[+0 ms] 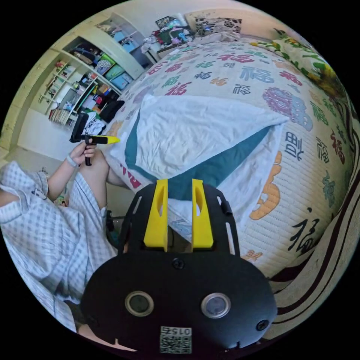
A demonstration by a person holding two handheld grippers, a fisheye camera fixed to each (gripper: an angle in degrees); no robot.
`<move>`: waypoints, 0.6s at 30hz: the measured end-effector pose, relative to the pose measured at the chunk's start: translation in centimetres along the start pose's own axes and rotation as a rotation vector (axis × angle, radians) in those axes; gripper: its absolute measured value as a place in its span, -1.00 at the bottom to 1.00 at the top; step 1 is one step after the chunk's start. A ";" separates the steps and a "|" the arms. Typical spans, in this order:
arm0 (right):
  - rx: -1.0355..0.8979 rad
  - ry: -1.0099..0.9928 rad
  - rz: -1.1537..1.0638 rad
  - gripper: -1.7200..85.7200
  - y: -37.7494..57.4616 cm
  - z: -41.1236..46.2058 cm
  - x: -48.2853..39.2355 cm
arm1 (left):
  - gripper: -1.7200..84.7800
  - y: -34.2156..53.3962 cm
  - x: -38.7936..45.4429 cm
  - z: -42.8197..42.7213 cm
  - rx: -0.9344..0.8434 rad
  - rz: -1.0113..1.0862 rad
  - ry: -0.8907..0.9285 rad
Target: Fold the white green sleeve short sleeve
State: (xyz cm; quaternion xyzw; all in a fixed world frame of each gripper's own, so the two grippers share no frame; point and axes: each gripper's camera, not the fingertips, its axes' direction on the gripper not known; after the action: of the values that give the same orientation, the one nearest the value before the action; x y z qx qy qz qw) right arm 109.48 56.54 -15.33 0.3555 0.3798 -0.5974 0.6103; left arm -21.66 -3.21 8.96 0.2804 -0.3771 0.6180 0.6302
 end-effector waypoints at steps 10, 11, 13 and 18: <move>-0.173 0.153 -0.015 -0.85 0.3 11.4 -3.0 | -0.94 5.1 4.0 6.0 0.047 -0.111 0.045; -0.160 0.133 -0.008 -0.86 0.4 11.5 -3.1 | -0.95 5.7 4.8 5.6 0.057 -0.106 0.051; -0.142 0.123 -0.009 -0.87 0.6 11.6 -3.4 | -0.96 6.8 6.5 4.5 0.087 -0.081 0.053; -0.215 0.211 -0.070 -0.85 0.8 15.1 -5.4 | -0.95 10.6 10.8 3.3 0.125 -0.061 0.004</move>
State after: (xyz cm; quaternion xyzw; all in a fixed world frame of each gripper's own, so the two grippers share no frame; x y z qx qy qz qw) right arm 110.90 45.61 -3.61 0.3354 0.5158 -0.5334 0.5805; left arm -33.07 1.00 18.48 0.3293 -0.3278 0.6215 0.6307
